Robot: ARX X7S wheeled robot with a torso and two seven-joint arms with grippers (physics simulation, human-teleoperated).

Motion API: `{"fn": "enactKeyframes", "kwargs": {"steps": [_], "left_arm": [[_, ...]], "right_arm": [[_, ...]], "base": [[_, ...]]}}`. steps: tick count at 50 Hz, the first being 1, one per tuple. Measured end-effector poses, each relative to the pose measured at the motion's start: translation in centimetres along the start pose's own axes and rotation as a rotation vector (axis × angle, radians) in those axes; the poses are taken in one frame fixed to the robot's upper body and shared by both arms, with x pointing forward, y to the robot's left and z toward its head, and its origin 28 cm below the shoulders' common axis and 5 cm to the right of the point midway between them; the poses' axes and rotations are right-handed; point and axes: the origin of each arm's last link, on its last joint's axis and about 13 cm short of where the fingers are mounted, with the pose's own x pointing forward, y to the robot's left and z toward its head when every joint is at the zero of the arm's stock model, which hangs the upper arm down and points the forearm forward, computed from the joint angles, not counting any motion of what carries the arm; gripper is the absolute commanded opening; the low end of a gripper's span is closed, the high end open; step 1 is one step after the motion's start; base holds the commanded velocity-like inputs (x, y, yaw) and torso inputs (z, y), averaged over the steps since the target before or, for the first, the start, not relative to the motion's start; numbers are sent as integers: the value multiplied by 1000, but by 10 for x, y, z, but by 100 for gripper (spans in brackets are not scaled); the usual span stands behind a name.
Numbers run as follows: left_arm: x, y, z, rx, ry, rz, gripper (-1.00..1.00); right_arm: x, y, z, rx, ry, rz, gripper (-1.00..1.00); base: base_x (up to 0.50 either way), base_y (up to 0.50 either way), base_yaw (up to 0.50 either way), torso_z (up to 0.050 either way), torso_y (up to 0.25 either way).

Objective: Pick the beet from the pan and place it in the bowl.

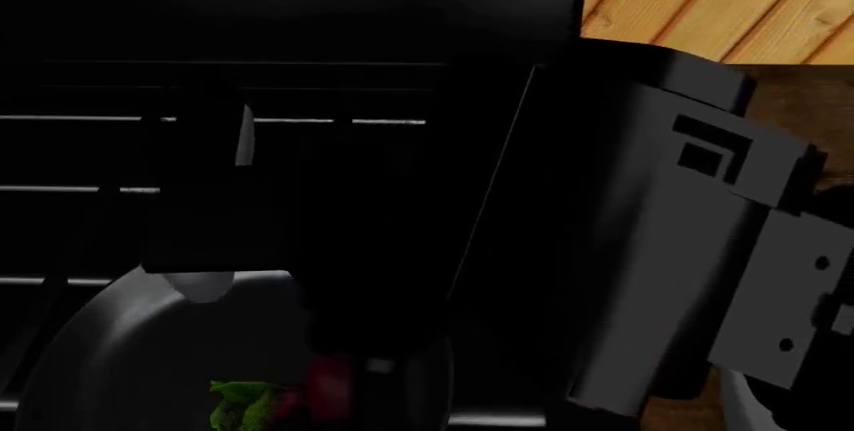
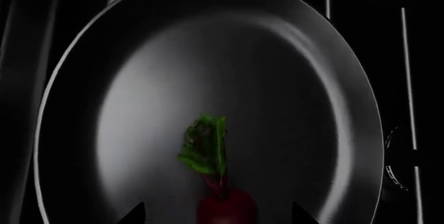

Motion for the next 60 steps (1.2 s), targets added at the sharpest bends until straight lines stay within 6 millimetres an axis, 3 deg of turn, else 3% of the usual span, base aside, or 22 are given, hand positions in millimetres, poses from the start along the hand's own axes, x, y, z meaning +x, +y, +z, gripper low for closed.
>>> {"fn": "enactKeyframes", "kwargs": {"steps": [60], "left_arm": [[-3,5,-8,-12,5,4,100]], "right_arm": [[20,-6,-15,66,11,5,100]], "base": [[0,0,0,0,0]]}}
